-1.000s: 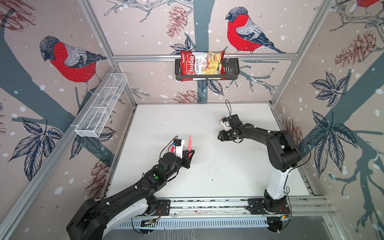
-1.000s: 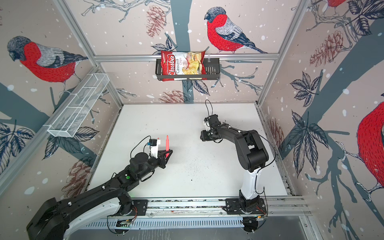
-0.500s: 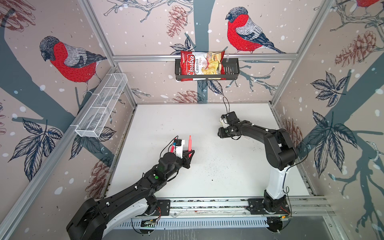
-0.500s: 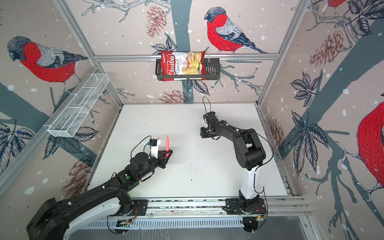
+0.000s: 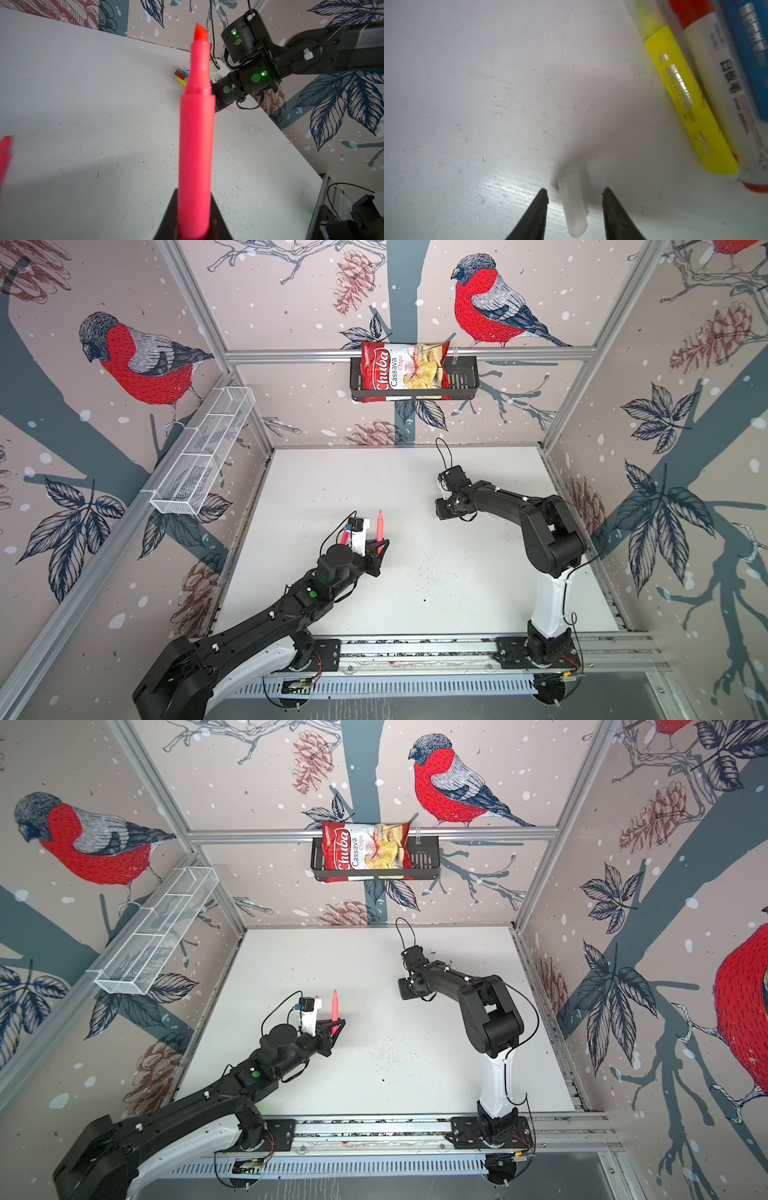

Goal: Insert the pens into the pen caps
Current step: 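Lower the open right gripper onto the clear plastic cap and close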

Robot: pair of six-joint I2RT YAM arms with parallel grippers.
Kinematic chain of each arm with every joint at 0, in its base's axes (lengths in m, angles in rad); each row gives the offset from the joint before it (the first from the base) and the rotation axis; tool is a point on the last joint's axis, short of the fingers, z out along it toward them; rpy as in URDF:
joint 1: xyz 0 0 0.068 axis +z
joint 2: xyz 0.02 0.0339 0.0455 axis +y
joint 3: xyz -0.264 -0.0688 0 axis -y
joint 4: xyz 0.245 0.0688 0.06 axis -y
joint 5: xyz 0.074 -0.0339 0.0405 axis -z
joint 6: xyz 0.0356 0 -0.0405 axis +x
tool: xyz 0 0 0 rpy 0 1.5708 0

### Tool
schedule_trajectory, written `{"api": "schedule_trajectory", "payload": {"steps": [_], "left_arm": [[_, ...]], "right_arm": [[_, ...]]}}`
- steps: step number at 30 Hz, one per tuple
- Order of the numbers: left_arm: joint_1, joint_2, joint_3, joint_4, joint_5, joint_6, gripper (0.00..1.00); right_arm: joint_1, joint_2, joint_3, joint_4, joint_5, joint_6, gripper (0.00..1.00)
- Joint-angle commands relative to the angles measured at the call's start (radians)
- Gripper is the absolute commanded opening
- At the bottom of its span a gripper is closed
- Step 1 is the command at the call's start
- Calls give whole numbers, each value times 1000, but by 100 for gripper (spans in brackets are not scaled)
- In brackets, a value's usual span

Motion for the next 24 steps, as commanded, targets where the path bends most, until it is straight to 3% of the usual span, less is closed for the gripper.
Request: {"api": "schedule_trajectory", "payload": {"steps": [1,7,17,24], "left_arm": [[1,0,0,18,-8,5,0],[1,-13,-1,7,-13,9,0],[1,-44,-7,-10,-21,9,0],[1,-55,-13,-13,-18,10,0]], "right_arm": [[8,10,7,-33,22,-20,43],[14,26,5,-36,22,-23,42],[29,10,12,-52,14,-23,19],[24,-120,-35,21,-114,-14,15]]}}
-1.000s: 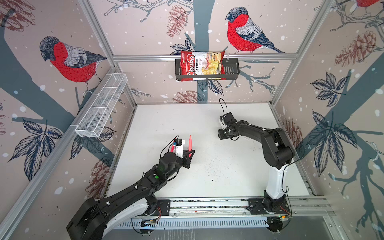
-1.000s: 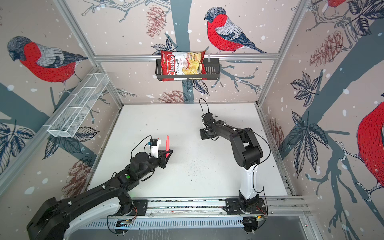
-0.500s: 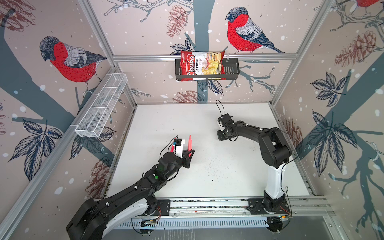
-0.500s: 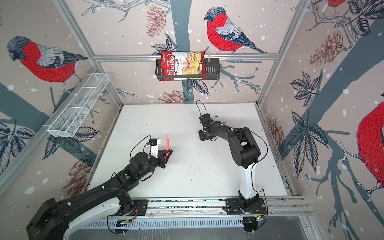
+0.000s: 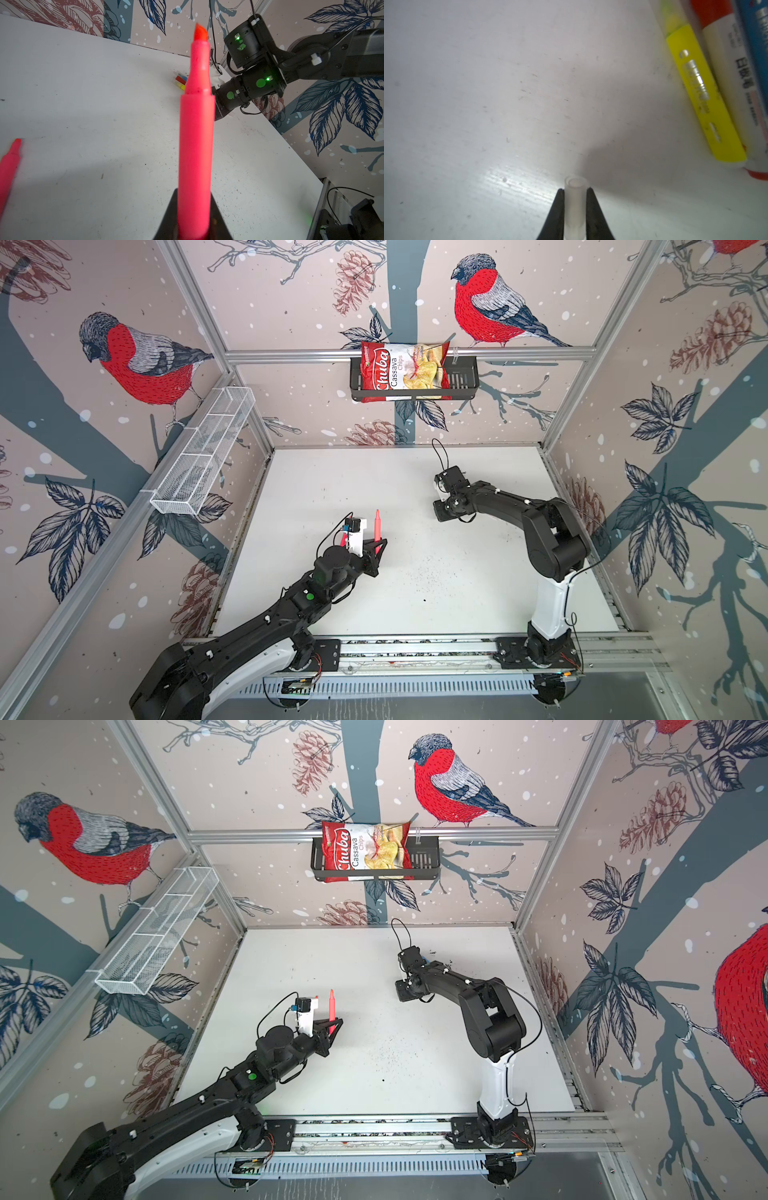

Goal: Insert the pens into the pen caps
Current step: 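Lift the clear cap upright with the right gripper toward the left gripper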

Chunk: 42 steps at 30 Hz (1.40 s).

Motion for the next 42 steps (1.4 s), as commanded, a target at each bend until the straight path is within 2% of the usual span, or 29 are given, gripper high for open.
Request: {"api": "schedule_trajectory", "payload": {"steps": [1,8,11,16,19,21,25,33,42], "left_arm": [[1,-6,-6,10,3,11,0],[0,1,-12,52,63,21,0],[-7,21,-11,89,103,3,0],[-94,83,-5,167,67,-3,0],[-150,158,14,244,63,-24,0],[-189,214,40,275,56,-26,0],[-237,286,96,291,40,-14,0],[-263,367,138,358,37,-34,0],[-266,349,158,347,17,-19,0]], "right_arm": [[-6,-77,-27,65,-111,9,15],[-42,-309,-140,257,-394,80,15],[-62,-401,-189,355,-473,135,15],[-80,-522,-291,579,-605,266,15],[-80,-570,-371,773,-669,383,14],[-79,-597,-428,911,-690,468,13],[-71,-625,-484,1055,-705,556,13],[3,-679,-550,1127,-663,586,13],[40,-736,-592,1126,-628,576,12]]}}
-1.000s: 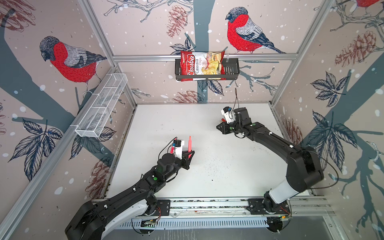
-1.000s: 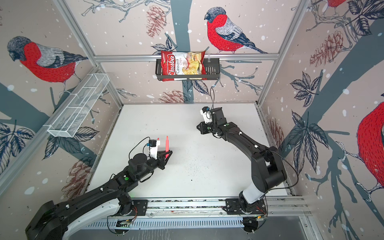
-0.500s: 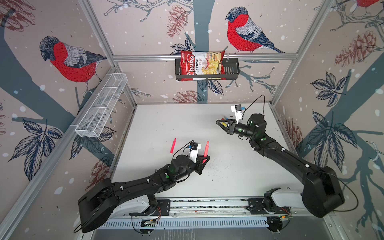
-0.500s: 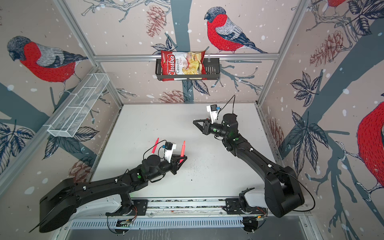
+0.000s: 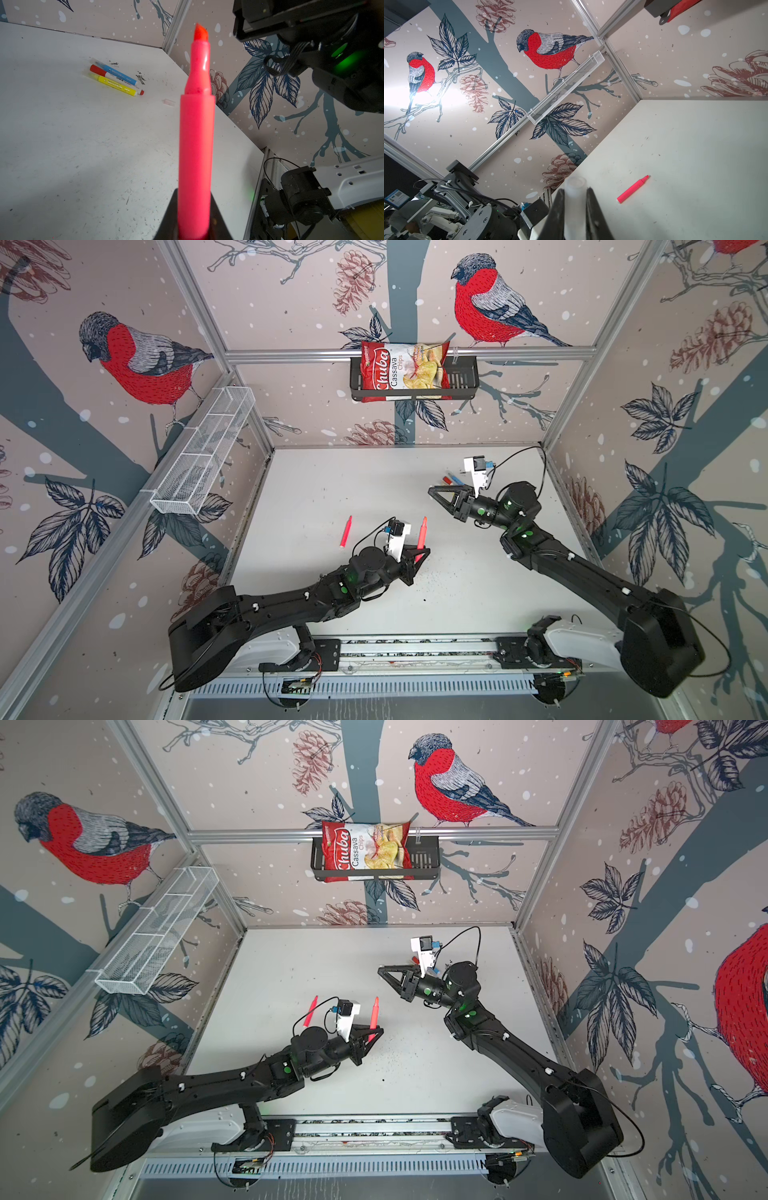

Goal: Insert the pens into the pen caps
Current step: 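Lift the clear cap upright with the right gripper toward the left gripper, then lower the clear cap over the pink highlighter tip held by the left gripper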

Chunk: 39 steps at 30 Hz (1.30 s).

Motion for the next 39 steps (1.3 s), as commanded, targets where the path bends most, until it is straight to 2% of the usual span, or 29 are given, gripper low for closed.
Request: {"api": "schedule_trajectory", "payload": {"steps": [1,39], "left_arm": [[-1,-11,14,52,-17,13,0],[2,-74,30,17,-33,40,0]], "right_arm": [[17,-9,-9,36,10,-3,12],[103,-20,-51,59,58,-13,12]]}}
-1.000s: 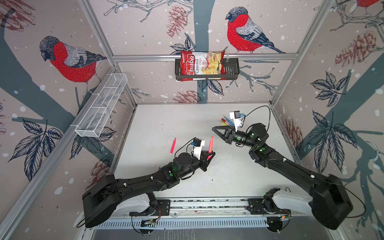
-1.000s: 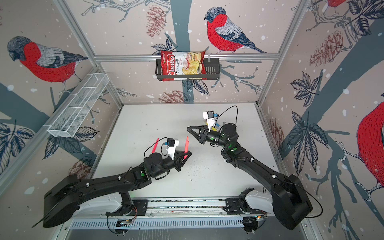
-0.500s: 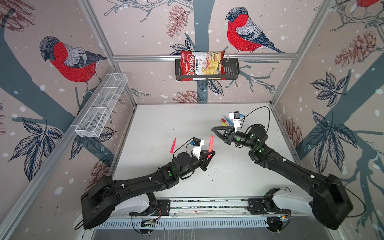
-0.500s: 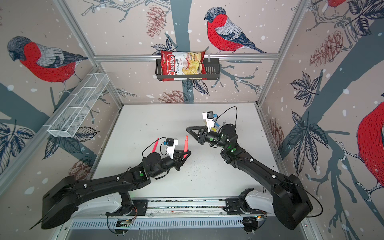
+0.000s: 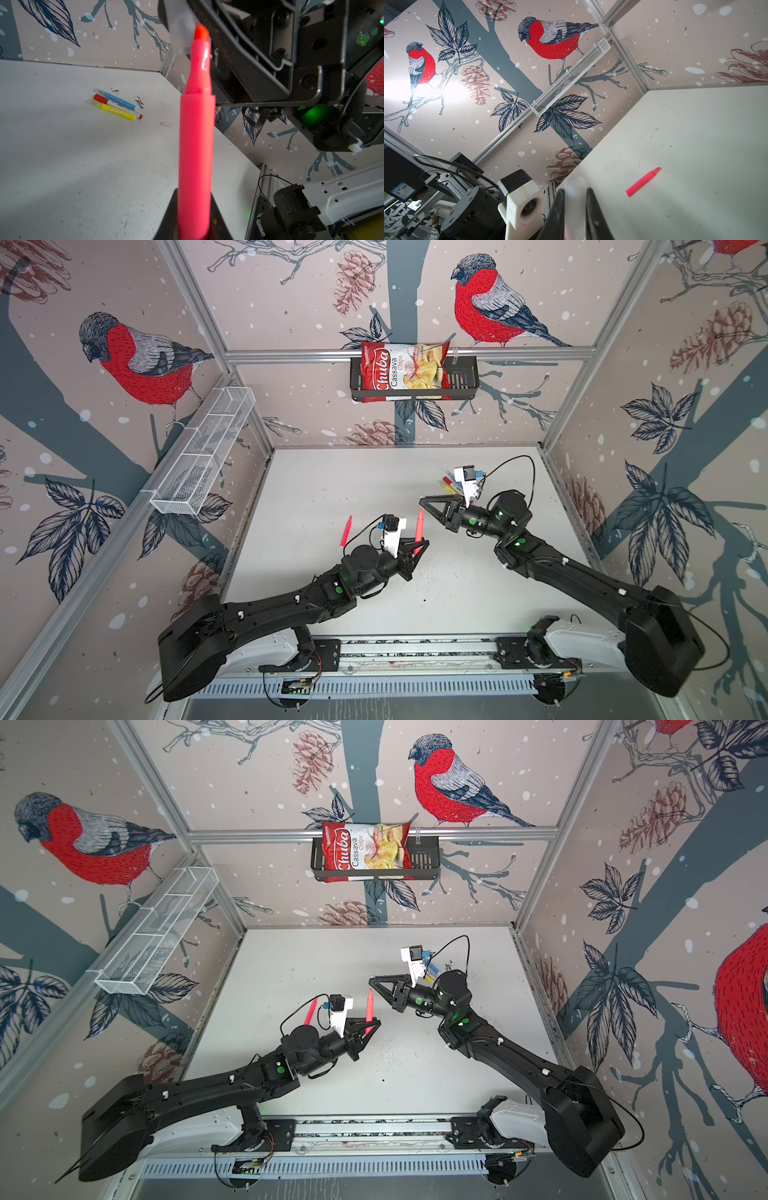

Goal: Insert the pens into the pen caps
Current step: 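Lower the clear cap over the pink highlighter tip held by the left gripper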

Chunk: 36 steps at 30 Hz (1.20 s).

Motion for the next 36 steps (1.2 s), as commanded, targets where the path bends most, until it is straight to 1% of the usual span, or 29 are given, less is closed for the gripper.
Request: {"api": "schedule_trajectory", "payload": {"steps": [1,10,19,26,36], "left_arm": [[0,2,7,28,1,11,0],[-1,19,8,45,25,2,0],[-1,23,-7,68,27,-14,0],[0,8,7,53,20,-2,0],[0,-3,7,54,16,-4,0]], "right_arm": [[9,-19,-8,33,-4,-11,12],[5,-42,17,-4,42,-35,12],[5,-23,33,23,8,-31,13],[11,-28,-11,73,-12,-18,13],[23,-41,-39,86,-9,-18,13]]}}
